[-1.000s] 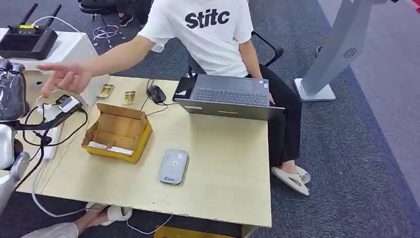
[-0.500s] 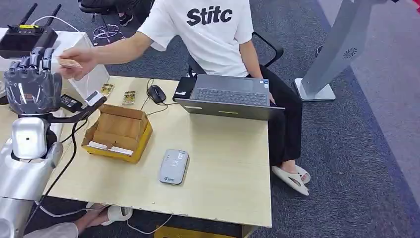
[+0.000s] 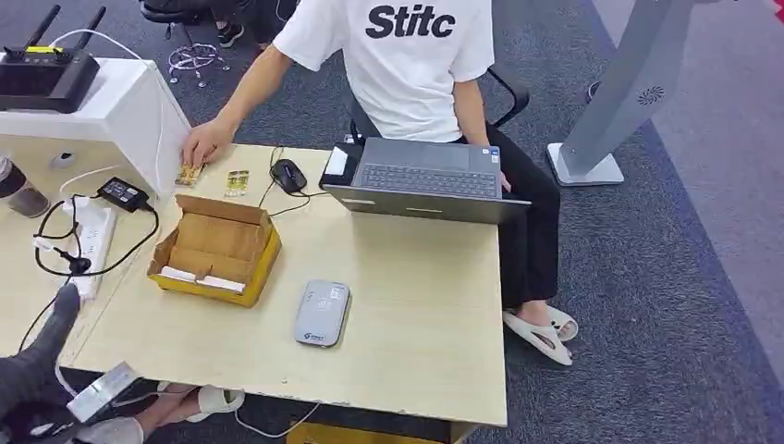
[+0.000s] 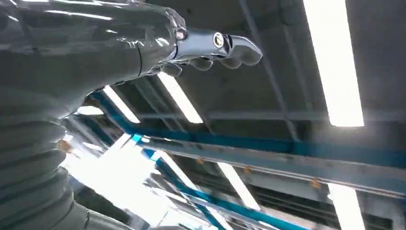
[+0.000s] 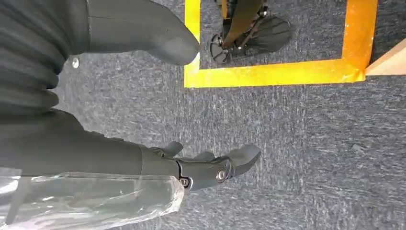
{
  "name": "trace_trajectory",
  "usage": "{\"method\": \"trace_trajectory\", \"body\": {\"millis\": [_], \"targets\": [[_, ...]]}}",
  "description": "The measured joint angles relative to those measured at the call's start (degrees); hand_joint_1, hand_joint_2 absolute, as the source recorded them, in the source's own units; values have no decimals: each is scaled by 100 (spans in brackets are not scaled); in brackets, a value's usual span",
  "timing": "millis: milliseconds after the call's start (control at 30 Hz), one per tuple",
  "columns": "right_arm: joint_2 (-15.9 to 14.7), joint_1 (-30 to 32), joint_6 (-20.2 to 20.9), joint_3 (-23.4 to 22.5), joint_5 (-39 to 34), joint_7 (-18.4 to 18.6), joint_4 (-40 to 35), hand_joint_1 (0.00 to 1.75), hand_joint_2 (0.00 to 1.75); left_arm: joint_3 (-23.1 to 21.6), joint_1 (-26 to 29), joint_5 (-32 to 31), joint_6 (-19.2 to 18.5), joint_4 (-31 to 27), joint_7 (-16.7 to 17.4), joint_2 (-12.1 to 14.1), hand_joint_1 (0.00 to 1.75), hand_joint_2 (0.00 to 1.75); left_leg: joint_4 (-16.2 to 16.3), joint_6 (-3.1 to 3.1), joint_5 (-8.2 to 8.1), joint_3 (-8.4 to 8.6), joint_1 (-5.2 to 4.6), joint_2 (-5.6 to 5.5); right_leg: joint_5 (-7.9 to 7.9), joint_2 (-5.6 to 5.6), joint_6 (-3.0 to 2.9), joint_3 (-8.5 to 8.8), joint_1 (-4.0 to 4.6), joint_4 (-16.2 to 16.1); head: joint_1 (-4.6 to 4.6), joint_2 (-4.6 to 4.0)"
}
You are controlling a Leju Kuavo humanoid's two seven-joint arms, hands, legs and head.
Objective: Pass the card to the sensor for recognition and then transmit it.
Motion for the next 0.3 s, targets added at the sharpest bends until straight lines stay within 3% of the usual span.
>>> {"method": "trace_trajectory", "body": {"millis": [133, 267, 300], "targets": [[94, 19, -42, -157, -114, -98, 2, 0, 175, 824, 651, 995, -169, -143, -13, -809, 0, 175, 1, 4, -1, 2, 1, -23, -4, -20, 4, 5, -1, -1, -2, 0], [201, 24, -74, -334, -184, -188, 2, 0, 175, 1615, 678, 1035, -1190, 651, 816, -1293, 0, 175, 0, 4, 7, 4, 2, -51, -4, -50, 3, 17, 0, -1, -4, 0], [227, 24, -65, -358, -168, -188, 2, 0, 175, 1801, 629, 882, -1224, 1006, 831, -1361, 0, 175, 0, 3, 8, 7, 4, -50, -3, -48, 2, 18, 2, -1, -13, 0]]}}
